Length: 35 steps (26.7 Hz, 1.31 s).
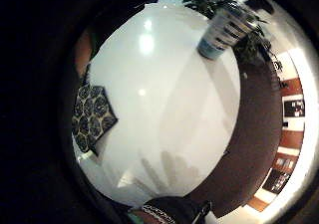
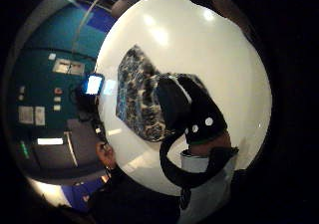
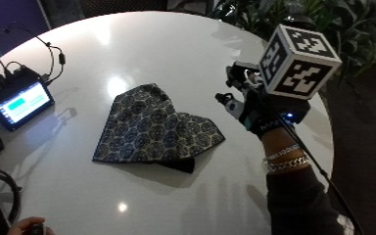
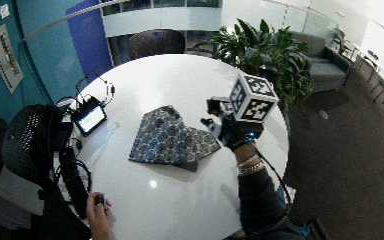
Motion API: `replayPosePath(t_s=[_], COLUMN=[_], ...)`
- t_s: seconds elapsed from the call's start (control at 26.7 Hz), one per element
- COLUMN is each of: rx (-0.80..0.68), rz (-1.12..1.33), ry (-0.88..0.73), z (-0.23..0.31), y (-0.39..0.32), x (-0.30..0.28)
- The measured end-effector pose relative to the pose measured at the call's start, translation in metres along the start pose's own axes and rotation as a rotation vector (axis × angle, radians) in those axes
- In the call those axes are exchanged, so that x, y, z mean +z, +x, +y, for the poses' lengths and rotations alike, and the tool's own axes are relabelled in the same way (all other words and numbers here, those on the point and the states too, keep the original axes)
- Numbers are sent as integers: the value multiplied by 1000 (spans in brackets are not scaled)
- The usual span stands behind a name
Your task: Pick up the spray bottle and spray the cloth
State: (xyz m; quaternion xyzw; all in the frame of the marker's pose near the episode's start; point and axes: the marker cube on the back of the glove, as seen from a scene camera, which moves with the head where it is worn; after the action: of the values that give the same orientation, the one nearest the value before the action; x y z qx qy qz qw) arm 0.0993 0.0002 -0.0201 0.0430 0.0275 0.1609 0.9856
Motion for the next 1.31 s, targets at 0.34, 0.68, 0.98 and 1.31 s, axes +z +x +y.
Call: replayPosePath(t_s=[0.34,0.68,0.98,1.31], rx=[121,271,447,527], rz=[-27,-71,-143,-302], ry=[74,200,363,418], z=[-7,-40,-86,-115], y=[35,61,91,107], x=[-9,-10,-19,-7])
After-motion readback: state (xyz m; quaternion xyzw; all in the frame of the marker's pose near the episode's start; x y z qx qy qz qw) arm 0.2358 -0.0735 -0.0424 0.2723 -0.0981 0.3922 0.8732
